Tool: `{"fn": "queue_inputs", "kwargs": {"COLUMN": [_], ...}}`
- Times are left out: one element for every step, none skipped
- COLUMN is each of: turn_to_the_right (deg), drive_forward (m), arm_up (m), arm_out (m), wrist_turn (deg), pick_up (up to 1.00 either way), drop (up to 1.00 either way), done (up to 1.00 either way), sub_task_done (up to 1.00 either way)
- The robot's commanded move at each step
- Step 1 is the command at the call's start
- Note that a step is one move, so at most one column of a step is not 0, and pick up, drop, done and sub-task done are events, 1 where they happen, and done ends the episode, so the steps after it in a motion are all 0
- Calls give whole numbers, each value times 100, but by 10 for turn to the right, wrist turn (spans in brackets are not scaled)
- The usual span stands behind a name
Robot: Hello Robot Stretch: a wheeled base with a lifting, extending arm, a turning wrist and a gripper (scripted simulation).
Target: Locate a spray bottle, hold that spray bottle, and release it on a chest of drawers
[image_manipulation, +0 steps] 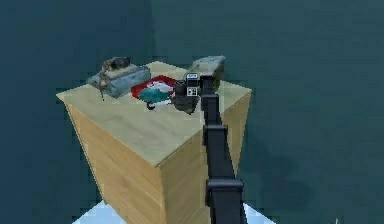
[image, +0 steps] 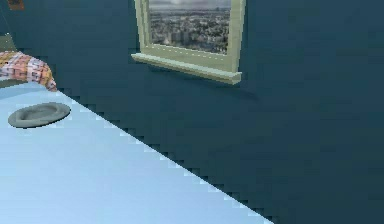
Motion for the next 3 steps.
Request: {"fn": "queue_inputs", "kwargs": {"turn_to_the_right": [0, 0, 0], "drive_forward": [0, 0, 0], "arm_up": [10, 0, 0], "arm_out": [0, -8, 0], "wrist_turn": [0, 0, 0], "pick_up": [0, 0, 0], "drop": [0, 0, 0], "done": [0, 0, 100], "sub_task_done": [0, 0, 0]}}
